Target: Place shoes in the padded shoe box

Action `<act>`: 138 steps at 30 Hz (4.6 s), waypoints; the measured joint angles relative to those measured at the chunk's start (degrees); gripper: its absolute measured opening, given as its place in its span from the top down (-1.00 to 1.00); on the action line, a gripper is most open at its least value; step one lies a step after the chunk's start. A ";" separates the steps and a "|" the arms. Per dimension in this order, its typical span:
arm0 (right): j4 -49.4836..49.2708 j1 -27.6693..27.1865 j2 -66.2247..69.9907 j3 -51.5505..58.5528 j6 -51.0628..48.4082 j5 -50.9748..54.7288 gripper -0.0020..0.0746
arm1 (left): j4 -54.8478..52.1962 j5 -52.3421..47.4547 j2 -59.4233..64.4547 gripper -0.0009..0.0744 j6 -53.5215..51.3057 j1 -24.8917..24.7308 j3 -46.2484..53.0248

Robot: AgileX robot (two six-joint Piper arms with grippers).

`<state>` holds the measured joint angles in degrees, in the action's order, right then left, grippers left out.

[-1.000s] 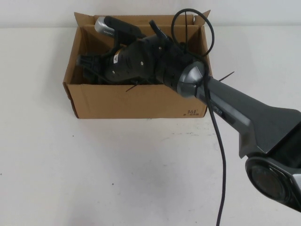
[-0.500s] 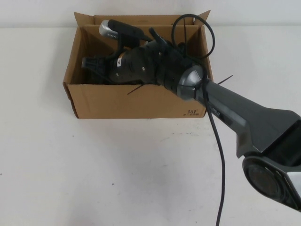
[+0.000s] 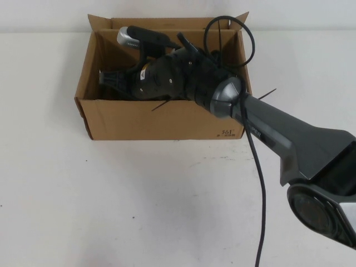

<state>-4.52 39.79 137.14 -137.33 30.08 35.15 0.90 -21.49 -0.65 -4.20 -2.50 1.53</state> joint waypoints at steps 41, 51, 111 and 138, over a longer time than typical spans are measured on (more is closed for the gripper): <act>12.34 -0.97 -16.42 0.00 -4.81 24.79 0.51 | 0.00 0.00 0.00 0.99 0.00 0.00 0.00; 20.62 -0.73 -25.64 1.95 -11.40 39.64 0.96 | 0.00 0.00 0.00 0.99 0.00 0.00 0.00; 48.96 -45.12 -139.50 135.20 8.96 -29.86 0.96 | -0.10 0.00 0.00 0.99 0.00 0.00 0.00; 9.57 -44.98 -139.08 138.99 -29.17 -24.26 0.96 | -0.10 0.00 0.00 0.99 0.00 0.00 0.09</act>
<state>5.05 -5.19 -1.94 1.66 0.91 10.89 0.80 -21.49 -0.65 -4.20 -2.50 1.62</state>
